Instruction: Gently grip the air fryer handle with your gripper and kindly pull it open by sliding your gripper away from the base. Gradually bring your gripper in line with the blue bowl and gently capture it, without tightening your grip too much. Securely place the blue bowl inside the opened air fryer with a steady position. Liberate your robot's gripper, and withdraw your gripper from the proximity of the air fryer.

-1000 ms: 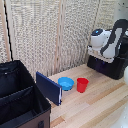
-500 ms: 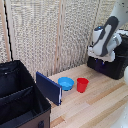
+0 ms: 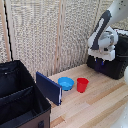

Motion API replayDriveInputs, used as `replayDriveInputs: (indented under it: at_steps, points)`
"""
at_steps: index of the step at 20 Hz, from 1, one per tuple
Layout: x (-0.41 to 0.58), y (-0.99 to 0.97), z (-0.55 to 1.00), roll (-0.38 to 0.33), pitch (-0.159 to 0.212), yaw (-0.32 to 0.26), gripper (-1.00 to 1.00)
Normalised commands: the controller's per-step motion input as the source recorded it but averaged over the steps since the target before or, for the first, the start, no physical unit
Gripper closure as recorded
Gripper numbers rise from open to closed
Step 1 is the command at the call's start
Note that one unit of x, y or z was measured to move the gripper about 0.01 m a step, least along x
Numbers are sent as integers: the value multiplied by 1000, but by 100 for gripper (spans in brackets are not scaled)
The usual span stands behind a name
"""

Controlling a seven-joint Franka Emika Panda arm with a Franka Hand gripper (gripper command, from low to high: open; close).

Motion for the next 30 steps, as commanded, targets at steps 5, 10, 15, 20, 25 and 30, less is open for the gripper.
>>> replayDriveInputs:
  at_steps: [5, 10, 15, 20, 25, 30]
  points:
    - [-518, 681, 760, 99, -113, -28, 100]
    - [-443, 848, 530, 63, -151, -1, 100]
    - [-326, 848, 589, 54, -153, -12, 100]
    - [-305, 830, 735, 38, -131, -11, 100]
    - [-303, 859, 512, 60, -157, -2, 100]
    - [-305, 882, 254, 76, -190, -1, 100]
